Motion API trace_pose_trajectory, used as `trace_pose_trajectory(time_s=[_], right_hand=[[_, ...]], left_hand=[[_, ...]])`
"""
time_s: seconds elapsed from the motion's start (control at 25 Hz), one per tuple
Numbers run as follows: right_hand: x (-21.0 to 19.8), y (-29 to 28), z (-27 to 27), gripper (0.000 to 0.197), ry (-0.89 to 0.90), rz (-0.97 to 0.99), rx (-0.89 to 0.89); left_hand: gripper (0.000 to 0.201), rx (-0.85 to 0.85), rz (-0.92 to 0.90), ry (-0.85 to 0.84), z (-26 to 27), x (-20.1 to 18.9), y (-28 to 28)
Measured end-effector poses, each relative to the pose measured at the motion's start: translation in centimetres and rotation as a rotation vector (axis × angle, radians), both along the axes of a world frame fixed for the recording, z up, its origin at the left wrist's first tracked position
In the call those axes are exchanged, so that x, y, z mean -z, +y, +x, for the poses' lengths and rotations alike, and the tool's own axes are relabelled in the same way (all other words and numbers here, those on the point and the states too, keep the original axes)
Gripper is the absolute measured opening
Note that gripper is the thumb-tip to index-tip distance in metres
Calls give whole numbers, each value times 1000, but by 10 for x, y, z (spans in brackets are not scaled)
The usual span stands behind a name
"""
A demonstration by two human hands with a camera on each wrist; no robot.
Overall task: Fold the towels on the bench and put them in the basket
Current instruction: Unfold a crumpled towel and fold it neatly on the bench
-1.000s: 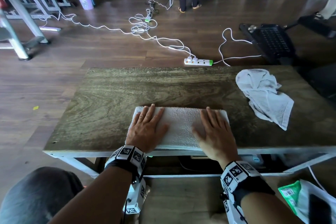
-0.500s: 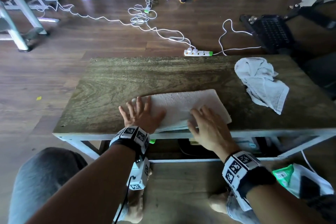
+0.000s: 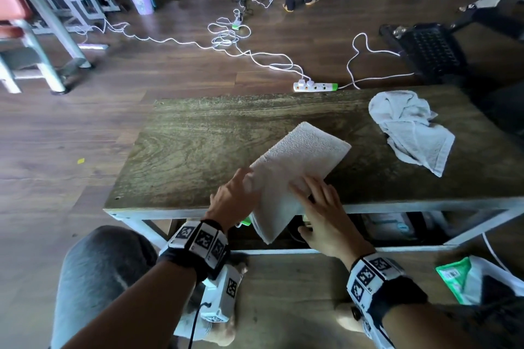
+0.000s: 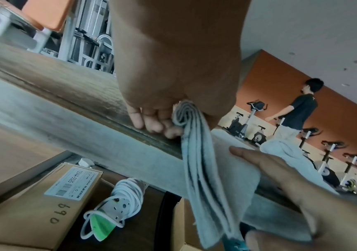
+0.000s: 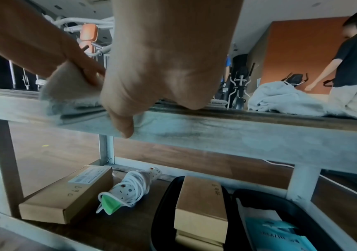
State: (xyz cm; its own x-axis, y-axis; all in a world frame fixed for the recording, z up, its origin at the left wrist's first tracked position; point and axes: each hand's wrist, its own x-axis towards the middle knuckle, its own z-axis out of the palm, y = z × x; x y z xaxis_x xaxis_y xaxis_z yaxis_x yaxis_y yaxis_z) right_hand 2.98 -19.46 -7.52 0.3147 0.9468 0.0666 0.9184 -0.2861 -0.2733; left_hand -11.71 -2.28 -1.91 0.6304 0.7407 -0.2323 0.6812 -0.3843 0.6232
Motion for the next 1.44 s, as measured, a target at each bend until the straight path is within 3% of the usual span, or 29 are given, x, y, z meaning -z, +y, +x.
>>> trace_pose_trajectory(time_s=[0.12,0.2,0.28,0.36,0.44,0.56,0.6,0.68,0.76,0.84,0.92,1.08,1.16,1.2,1.32,1.44], right_hand=[[5,2,-6,89,43,102,18],[5,5,-4,66,115,216,19],[2,3,2,43,113,306,-2],[-3,-1,7,41,98,299,-33],[-9,-3,7,60,102,212,-53],[-9,2,-3,79,171,223,4],[-10,5,-5,77,199,240,22],[-12,12,-3,66,208,282,23],[-17,15,0,43,242,384,17],[-28,14,3,15,429,450,82],[-38,13,4,5,612,421,230],[-34,16,6,25,746,380,339],[-31,21,5,30,777,321,378],[-31,24,6,31,797,290,403],[-40,35,13,29,795,247,452],[-42,47,26,27,772,261,512]], left_hand=[[42,4,-235,-252,6,-16,-2],[30,-117,-460,-349,14,-31,-2],[31,-135,-589,-400,15,-33,3],[42,-29,-504,-447,12,-26,11],[51,20,-350,-445,10,-24,10],[22,-9,-224,-462,19,-24,6],[14,-13,-184,-470,23,-26,4],[31,-8,-64,-511,24,-29,3],[35,23,4,-553,24,-32,5],[30,50,-37,-569,21,-36,4],[33,56,-58,-561,18,-36,5],[32,-21,-22,-478,18,-23,3],[30,-55,-148,-460,19,-12,2],[29,-75,-204,-443,18,-8,1],[21,-114,-142,-359,26,-3,6],[13,-96,-67,-418,44,-6,14]])
